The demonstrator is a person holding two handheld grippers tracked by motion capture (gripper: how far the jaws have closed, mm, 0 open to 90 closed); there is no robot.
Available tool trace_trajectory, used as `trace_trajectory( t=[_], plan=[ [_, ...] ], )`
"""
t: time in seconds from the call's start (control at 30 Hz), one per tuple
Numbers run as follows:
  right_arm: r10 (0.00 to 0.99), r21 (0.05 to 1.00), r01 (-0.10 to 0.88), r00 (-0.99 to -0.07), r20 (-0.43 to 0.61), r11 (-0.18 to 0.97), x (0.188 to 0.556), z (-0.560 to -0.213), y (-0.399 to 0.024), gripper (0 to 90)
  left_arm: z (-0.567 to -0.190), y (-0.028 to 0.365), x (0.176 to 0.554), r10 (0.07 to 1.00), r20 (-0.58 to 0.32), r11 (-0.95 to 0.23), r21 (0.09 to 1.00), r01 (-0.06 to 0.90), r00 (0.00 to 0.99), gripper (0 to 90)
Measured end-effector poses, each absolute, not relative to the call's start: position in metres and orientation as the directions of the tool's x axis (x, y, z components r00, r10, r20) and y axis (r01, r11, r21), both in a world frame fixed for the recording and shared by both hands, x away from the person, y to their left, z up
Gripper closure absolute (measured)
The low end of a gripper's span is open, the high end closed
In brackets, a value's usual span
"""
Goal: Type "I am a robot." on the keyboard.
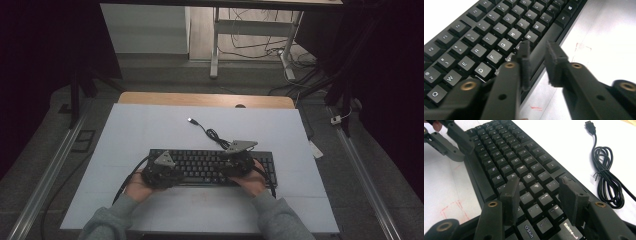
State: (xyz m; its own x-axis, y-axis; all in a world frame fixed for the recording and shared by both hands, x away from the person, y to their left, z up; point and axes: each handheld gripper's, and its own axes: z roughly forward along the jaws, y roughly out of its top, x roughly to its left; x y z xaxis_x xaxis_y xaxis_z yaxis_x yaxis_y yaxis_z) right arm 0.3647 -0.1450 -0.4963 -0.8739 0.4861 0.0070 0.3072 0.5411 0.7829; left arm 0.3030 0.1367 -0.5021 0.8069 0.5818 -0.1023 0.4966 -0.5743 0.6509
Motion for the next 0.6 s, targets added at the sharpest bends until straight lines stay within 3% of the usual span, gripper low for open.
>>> trace_trajectory(
  t=[0.33,0.6],
  plan=[
    [0.489,0.777,0.31,-0.872,0.004,0.547,0.3654,-0.4977,-0.1446,51.5,-0.5082,0.1336,0.305,0.592,-0.089,-0.591,0.628,0.507,0.801,87.8],
    [0.487,0.775,0.309,-0.873,0.002,0.551,0.3655,-0.4983,-0.1441,51.2,-0.512,0.1292,0.3055,0.589,-0.08,-0.608,0.612,0.506,0.804,88.8]
  ],
)
